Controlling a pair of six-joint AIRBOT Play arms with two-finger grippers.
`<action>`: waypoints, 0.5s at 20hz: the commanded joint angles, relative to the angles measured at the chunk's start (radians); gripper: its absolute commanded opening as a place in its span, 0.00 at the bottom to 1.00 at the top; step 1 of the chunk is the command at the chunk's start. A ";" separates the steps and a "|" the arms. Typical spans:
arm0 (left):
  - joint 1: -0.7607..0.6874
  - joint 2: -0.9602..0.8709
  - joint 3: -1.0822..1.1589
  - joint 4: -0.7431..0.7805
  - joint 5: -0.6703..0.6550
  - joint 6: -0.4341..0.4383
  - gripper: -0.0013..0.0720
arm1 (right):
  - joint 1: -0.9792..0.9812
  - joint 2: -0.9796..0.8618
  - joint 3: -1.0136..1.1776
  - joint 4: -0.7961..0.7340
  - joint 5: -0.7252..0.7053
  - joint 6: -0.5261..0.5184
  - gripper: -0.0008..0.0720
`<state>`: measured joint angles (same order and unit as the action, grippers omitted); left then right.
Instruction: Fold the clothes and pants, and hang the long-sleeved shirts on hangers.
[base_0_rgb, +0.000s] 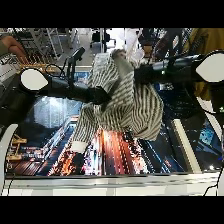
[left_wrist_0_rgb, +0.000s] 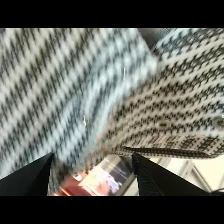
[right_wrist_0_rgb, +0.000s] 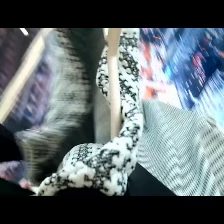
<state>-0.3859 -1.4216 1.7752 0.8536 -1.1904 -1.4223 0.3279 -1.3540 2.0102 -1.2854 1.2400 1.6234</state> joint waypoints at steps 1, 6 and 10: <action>0.016 0.011 0.001 0.036 0.025 -0.003 0.76 | -0.038 0.001 0.002 0.065 -0.267 0.096 0.07; 0.042 0.048 0.001 0.037 -0.135 0.000 0.76 | -0.103 0.034 0.002 -0.224 -0.546 0.347 0.07; 0.095 0.061 0.000 0.037 -0.230 0.089 0.76 | -0.253 0.138 0.002 -0.425 -0.377 0.493 0.07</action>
<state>-0.3241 -1.3701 1.7752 0.8883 -1.3411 -1.3834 0.1669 -1.2778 2.0109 -1.5341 0.7975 1.9759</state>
